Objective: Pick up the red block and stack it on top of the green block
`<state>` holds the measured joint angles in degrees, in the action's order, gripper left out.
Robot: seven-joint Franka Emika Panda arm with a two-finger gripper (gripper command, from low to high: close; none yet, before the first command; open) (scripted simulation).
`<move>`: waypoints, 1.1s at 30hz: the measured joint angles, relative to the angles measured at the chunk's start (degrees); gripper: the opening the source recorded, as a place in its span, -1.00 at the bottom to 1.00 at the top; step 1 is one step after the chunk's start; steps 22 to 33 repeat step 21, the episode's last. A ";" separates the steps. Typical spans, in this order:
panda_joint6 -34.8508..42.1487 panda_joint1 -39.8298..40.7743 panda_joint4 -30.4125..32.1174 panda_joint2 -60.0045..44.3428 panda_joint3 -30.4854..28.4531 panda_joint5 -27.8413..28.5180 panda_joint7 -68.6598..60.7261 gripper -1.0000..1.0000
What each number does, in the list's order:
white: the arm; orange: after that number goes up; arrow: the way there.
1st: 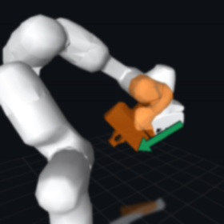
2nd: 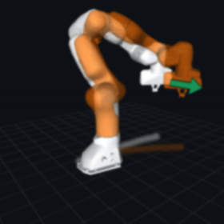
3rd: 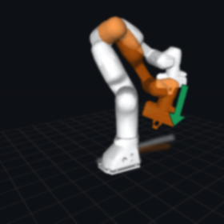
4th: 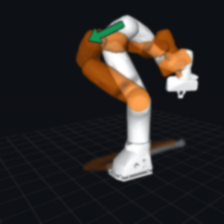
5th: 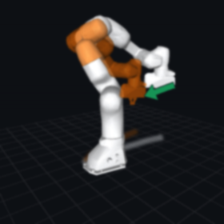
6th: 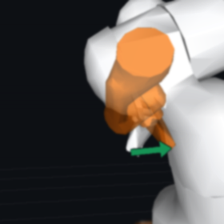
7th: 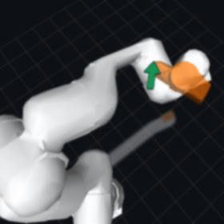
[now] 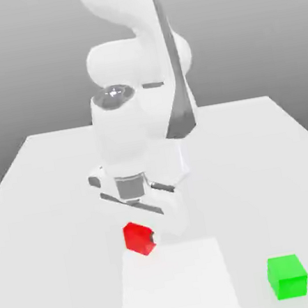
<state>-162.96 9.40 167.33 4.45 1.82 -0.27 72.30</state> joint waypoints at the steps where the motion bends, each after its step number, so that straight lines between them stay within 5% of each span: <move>1: 1.32 -0.97 -1.25 0.05 0.63 0.26 -1.24 -1.00; 12: 13.25 -18.26 -23.18 -10.22 10.05 3.10 -22.81 -1.00; 17: 8.14 -20.62 -26.68 -19.02 9.70 7.09 -23.24 -1.00; 18: 6.65 -21.05 -26.82 -20.69 9.16 7.91 -22.70 1.00; 33: 6.65 -21.05 -26.82 -20.69 9.16 7.91 -22.70 1.00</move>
